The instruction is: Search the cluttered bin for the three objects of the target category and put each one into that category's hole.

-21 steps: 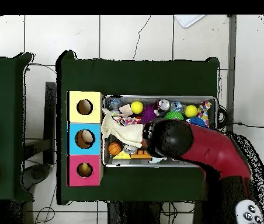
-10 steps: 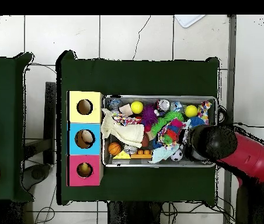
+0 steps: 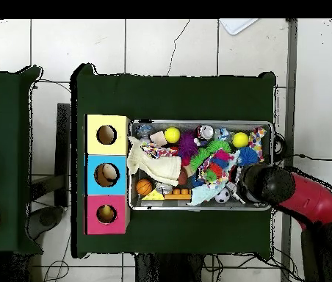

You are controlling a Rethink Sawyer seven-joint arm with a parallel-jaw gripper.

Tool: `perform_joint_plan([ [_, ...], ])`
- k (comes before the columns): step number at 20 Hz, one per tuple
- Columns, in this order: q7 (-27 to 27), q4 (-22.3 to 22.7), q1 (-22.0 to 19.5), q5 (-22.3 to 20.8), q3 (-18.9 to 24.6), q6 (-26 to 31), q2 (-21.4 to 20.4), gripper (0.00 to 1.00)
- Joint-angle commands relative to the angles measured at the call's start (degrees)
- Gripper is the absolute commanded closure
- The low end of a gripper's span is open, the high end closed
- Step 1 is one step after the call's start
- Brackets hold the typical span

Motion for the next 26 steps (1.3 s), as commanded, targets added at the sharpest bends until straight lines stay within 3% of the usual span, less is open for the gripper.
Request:
perform_joint_plan([
  [1,-7.03,1.3,-0.74,-5.23,7.57,-4.66,6.13,0.0],
  [7,-4.8,-2.12,-0.77,-7.12,7.48,-5.9,10.9,0.0],
  [10,-5.51,1.99,-2.02,-6.54,9.33,-4.37,8.03,0.0],
  [17,3.6,5.06,5.29,-6.45,4.1,-4.83,1.58,0.0],
  [23,4.21,3.28,6.81,-6.33,2.92,-6.45,4.34,0.0],
  [26,4.43,4.48,6.32,-5.07,3.85,-7.54,3.45,0.0],
])
